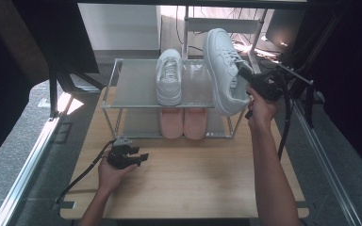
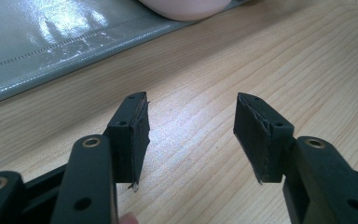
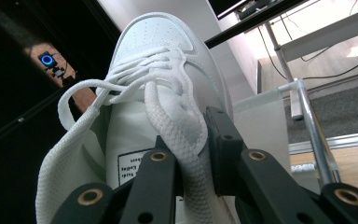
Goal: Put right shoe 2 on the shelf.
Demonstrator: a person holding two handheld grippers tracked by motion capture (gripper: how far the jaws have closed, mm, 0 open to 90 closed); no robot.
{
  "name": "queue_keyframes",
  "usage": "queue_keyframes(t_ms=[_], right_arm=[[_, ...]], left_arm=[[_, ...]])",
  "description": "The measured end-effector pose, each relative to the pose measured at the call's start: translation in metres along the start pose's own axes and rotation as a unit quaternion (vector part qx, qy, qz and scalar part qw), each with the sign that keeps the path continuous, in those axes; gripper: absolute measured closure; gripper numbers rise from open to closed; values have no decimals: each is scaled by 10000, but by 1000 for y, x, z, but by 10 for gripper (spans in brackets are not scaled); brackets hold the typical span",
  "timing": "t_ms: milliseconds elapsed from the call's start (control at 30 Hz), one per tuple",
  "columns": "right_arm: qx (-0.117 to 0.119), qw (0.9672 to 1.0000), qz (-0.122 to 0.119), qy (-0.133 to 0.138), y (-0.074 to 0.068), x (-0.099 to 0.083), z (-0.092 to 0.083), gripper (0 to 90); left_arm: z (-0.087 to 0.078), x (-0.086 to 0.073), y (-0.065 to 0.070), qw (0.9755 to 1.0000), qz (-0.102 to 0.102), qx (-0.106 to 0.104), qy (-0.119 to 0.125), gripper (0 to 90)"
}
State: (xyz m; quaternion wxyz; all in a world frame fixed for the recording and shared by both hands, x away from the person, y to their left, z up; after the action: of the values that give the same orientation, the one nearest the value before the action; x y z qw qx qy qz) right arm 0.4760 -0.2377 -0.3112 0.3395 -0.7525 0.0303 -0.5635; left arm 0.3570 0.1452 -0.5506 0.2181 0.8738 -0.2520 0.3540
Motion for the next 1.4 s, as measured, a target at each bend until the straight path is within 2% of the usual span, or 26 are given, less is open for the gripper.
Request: queue_keyframes(t_ms=[100, 533, 800, 1100, 1233, 1400], right_arm=[[-53, 10000, -30, -43, -4, -2, 9, 811], [-338, 9991, 188, -196, -13, -9, 53, 803], [-464, 9983, 261, -253, -13, -15, 72, 795], [-543, 9974, 375, -289, -23, -24, 93, 789], [-689, 9964, 371, -318, -22, -28, 101, 773], [-906, 9944, 170, -510, -19, -32, 113, 715]], left_arm=[[0, 0, 0, 10000, 6, 2, -4, 462], [-4, 1, -3, 10000, -25, 27, 31, 462], [-5, 1, -4, 10000, -25, 14, 48, 462], [-5, 1, -4, 10000, -18, 11, 43, 462], [-6, 1, -4, 10000, -18, -5, 69, 462], [-6, 1, -4, 10000, -15, -2, 71, 462]])
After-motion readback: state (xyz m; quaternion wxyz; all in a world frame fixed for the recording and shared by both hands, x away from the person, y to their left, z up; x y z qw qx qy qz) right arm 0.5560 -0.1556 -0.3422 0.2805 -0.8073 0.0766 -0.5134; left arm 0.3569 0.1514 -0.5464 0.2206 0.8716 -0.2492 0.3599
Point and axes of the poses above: each handheld gripper's, and its own axes: z roughly forward along the jaws, x roughly out of its top, y roughly to its right, the point moved 6 cm from there along z, roughly forward along the jaws
